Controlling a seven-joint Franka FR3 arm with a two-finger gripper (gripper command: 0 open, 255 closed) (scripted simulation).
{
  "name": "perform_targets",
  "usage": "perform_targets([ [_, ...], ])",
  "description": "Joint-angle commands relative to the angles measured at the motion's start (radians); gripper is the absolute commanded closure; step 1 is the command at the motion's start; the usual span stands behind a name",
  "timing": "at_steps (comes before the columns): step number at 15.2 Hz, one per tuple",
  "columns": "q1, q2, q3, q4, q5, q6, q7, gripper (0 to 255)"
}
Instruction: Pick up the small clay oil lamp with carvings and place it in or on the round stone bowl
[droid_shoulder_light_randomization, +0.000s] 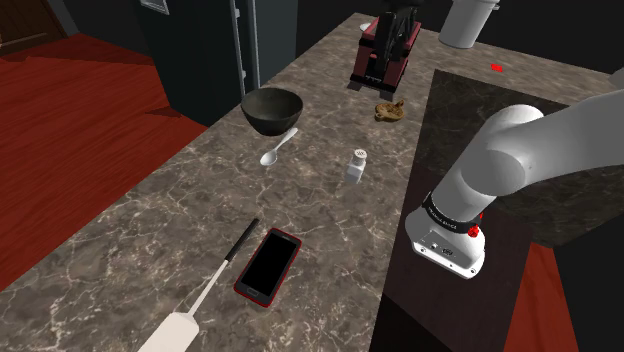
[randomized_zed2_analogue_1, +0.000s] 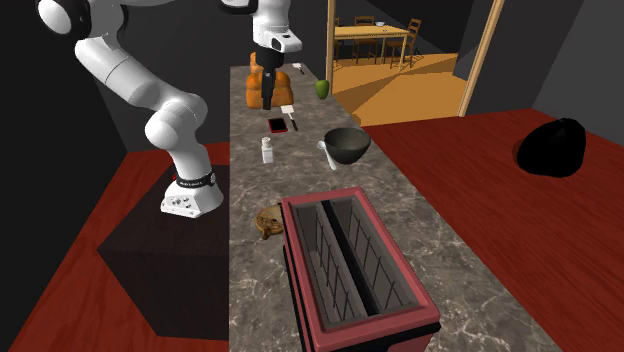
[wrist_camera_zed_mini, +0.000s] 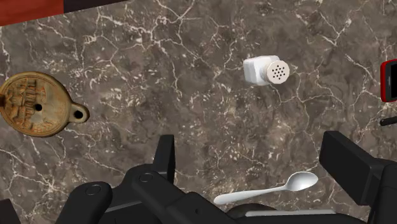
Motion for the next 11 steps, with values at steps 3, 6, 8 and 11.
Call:
perform_targets([
  [3, -0.016, 0.005, -0.038, -0.031, -0.032, 0.038, -0.048, 0],
  [6, -0.041, 0.024, -0.097, -0.069, -0.079, 0.1, -0.119, 0],
  [8, -0.058, 0.045, -0.137, -0.088, -0.11, 0.144, -0.166, 0],
  [11, -0.082, 0.088, -0.197, -0.106, -0.151, 0.214, -0.236, 0],
])
